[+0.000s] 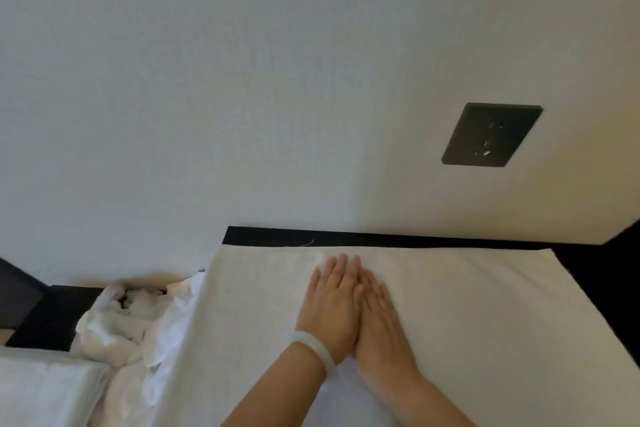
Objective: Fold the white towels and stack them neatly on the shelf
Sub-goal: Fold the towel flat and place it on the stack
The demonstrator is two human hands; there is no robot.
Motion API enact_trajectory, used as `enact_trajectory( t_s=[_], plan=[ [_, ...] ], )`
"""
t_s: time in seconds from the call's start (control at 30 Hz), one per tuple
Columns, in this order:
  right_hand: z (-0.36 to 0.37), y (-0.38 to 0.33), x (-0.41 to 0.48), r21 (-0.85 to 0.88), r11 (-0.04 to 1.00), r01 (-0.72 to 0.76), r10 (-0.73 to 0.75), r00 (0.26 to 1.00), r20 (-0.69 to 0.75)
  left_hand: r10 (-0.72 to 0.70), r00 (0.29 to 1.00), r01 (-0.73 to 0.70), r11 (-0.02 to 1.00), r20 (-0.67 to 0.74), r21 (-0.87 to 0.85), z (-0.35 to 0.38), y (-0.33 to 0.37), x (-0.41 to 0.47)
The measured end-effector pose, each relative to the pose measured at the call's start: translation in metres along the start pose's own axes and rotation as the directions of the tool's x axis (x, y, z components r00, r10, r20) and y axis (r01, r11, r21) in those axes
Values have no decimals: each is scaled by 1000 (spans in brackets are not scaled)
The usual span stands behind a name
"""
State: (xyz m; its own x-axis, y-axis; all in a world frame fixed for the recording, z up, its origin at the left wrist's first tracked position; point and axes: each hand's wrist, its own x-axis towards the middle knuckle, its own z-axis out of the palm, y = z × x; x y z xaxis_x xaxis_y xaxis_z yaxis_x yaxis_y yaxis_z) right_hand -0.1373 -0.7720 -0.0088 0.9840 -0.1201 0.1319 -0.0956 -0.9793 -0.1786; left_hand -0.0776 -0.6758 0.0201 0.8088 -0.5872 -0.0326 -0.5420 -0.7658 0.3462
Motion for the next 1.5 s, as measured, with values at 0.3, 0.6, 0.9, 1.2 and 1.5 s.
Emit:
enact_trajectory(
  t_s=[0.3, 0.6, 0.9, 1.2, 1.5],
  plan=[
    [-66, 221, -31, -64, 878, -474, 478, 875, 76, 1, 995, 17, 985, -103, 171, 27, -9, 8],
    [-64, 237, -21, -127, 944, -304, 318, 942, 108, -8, 990, 36, 980, -140, 196, 33, -14, 9],
    [-68, 192, -17, -35, 918, -396, 393, 917, -72, -58, 991, 82, 976, -121, 201, 29, -8, 7],
    [-66, 207, -41, -131, 936, -326, 342, 931, 129, -87, 996, 89, 984, -17, 156, 16, 0, 5],
    [-52, 94, -107, -57, 996, -75, 83, 986, 147, -55, 998, 56, 970, -12, 237, 10, 0, -79]
  ],
)
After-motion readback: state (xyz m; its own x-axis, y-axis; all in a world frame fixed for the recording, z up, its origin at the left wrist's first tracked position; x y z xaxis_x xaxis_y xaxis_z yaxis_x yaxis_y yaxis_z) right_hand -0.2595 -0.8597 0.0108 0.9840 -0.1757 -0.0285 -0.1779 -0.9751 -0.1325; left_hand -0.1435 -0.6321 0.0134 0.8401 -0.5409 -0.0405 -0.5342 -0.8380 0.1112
